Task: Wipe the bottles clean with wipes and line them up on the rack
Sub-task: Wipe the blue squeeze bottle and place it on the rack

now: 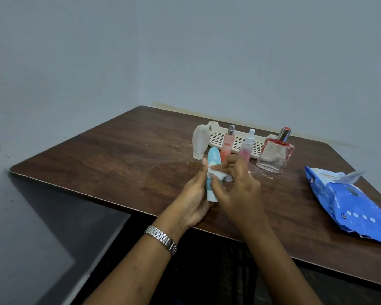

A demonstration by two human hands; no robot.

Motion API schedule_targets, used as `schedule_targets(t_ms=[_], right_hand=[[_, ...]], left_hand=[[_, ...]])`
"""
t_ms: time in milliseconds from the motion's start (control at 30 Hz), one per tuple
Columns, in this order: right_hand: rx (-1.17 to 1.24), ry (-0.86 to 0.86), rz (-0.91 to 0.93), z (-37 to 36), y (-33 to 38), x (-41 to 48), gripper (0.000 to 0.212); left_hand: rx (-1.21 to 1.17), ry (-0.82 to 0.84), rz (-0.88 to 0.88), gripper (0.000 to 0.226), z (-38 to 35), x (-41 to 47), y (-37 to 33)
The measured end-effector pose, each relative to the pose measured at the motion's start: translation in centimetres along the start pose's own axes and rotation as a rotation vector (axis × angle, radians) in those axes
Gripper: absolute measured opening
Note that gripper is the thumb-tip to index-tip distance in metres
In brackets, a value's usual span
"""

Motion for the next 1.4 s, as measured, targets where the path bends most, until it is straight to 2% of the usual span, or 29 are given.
schedule_targets(t_ms=[167,400,533,733,933,1133,1400], right_hand=[[-0.003,-0.073,0.004,0.7,0.1,1.6,0.041],[-0.039,-0.006,0.038,0.6,0.4,0.8,0.042],[0.017,-0.038,-0.015,1.1,-0.3,3.0,0.042],[-0.047,0.041,0.100,0.1,0.6,2.3,0.039],[-0.011,0.010,0.005,1.4,-0.7,5.2,0.033],[-0.013,0.155,0.088,0.5,0.5,4.0,0.043],[-0.028,0.113,0.010,1.1,0.2,5.9,0.038]], left_hand=[[0.054,-0.018,-0.004,0.048,-0.2,-0.1,0.0],[0.074,-0.031,-0.001,0.040,-0.1,-0.1,0.0],[0.072,-0.041,-0.027,0.051,-0.4,0.0,-0.3],[0.048,-0.025,-0.029,0.037,-0.1,0.0,-0.1],[0.078,-0.072,-0.019,0.048,-0.7,-0.1,-0.3],[0.065,-0.049,-0.031,0.045,-0.6,-0.2,-0.5],[0.084,-0.093,-0.014,0.049,-0.8,-0.3,-0.6]])
Point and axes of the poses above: each hand's wrist, its own x-axis towards the middle knuckle, its own z-axis out of the back of the hand, y = z × x, the point moved 4 cm from there along x, towards the middle knuckle, and after that the axes turned 2 degrees about y, right-handed, at the moved point
